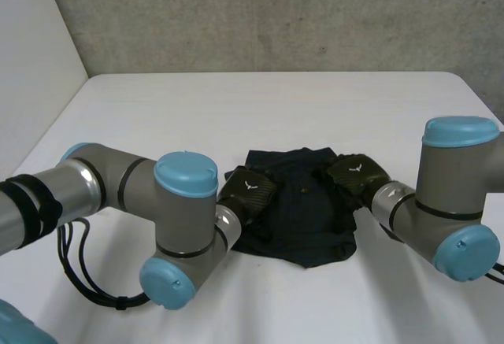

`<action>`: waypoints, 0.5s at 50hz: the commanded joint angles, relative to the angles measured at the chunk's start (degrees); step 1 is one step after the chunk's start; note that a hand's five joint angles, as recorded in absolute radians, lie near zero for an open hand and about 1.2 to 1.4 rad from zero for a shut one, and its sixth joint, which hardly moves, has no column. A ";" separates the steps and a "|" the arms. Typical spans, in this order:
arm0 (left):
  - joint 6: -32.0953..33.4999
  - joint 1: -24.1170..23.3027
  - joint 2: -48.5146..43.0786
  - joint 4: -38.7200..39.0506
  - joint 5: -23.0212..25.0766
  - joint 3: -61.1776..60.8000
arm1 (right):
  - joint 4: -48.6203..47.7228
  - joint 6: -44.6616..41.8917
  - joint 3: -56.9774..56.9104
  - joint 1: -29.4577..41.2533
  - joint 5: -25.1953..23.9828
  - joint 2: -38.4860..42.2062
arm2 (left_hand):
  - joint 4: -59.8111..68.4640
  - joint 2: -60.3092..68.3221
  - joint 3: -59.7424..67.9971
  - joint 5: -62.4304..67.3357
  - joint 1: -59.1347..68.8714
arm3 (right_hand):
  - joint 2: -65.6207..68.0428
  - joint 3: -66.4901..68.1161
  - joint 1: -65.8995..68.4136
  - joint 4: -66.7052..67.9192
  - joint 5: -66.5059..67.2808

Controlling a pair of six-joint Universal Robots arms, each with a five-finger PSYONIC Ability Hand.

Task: Fold the shorts.

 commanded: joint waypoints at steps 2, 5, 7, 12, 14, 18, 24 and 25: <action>0.26 0.25 10.72 -0.01 -0.33 -0.72 | -0.52 -1.35 -0.40 1.73 1.32 -9.56 | 2.15 2.32 2.06 4.24 2.18 | -2.15 -1.17 -0.51 -3.41 -4.00; -1.23 1.38 16.60 -0.27 -0.42 -0.81 | -1.22 0.05 -1.81 1.91 3.24 -13.34 | 1.98 2.15 1.89 4.07 2.01 | -2.15 -1.17 -0.51 -3.41 -4.00; -2.63 2.88 20.38 -0.71 -0.68 -0.81 | -1.49 1.81 -2.86 1.82 5.35 -15.45 | 1.98 2.15 1.89 4.07 2.01 | -2.15 -1.17 -0.51 -3.41 -4.00; -8.16 10.42 32.23 -6.57 -3.40 -0.29 | -1.31 7.43 -6.28 1.21 14.04 -21.94 | 2.64 2.82 2.56 4.74 2.68 | -2.15 -1.17 -0.51 -3.41 -4.00; -8.70 13.07 34.71 -10.18 -3.93 0.24 | -0.88 8.05 -6.99 1.12 15.81 -23.10 | 2.99 3.16 2.90 5.08 3.02 | -2.15 -1.17 -0.51 -3.41 -4.00; -8.70 18.34 38.14 -18.71 -3.76 1.74 | 1.67 7.88 -7.70 0.94 18.10 -24.86 | 1.15 1.32 1.06 3.24 1.18 | -2.15 -1.17 -0.51 -3.41 -4.00; -8.97 20.37 40.87 -22.51 -3.59 0.08 | 5.28 7.62 -8.23 0.94 17.84 -26.88 | -1.55 -1.38 -1.64 0.55 -1.52 | -2.15 -1.17 -0.51 -3.41 -4.00; -9.05 20.29 41.22 -22.51 -3.59 -0.10 | 5.54 7.53 -8.23 0.94 17.84 -26.88 | -1.89 -1.71 -1.97 0.21 -1.86 | -2.15 -1.17 -0.51 -3.41 -4.00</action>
